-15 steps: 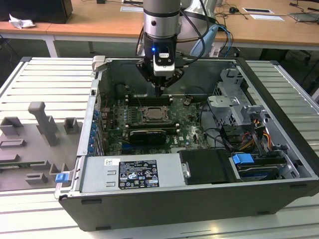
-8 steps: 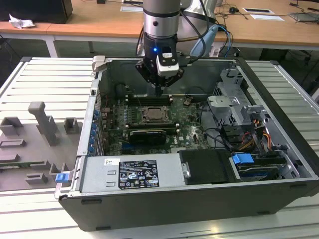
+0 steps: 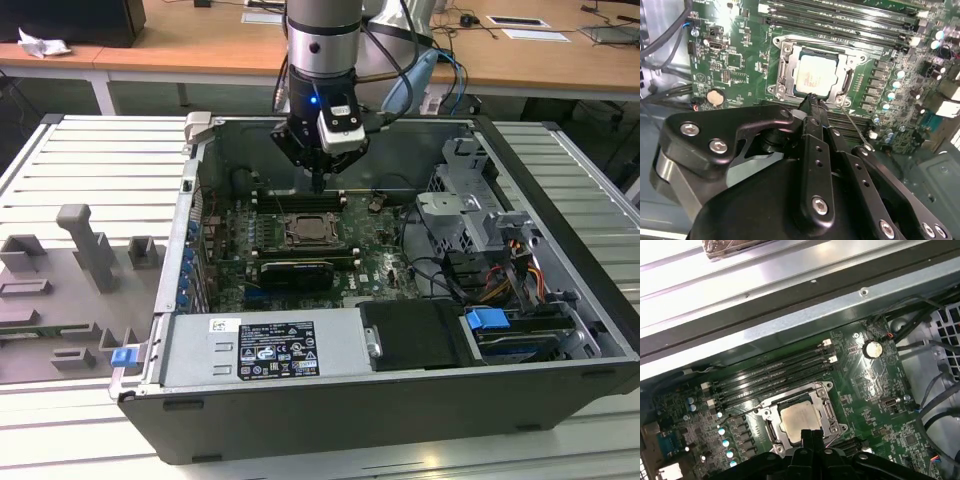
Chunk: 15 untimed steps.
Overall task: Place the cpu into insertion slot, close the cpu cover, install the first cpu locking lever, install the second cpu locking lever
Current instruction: 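Install the first cpu locking lever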
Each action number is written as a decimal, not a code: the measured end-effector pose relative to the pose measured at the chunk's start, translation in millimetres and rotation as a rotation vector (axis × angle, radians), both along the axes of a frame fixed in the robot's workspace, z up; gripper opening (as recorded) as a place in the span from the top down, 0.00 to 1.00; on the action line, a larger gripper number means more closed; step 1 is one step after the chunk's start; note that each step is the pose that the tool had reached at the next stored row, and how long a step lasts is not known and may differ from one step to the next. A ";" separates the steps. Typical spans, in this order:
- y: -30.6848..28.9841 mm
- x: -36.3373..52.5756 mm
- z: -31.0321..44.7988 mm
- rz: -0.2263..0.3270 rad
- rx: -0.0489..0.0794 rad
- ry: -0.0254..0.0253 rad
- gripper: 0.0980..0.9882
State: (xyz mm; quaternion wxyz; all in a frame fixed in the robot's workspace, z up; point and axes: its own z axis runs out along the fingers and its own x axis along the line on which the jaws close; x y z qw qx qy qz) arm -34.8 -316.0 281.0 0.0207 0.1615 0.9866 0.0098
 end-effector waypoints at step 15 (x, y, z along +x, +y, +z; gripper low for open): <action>0.0 -2.4 -0.9 0.364 0.000 -0.0001 0.99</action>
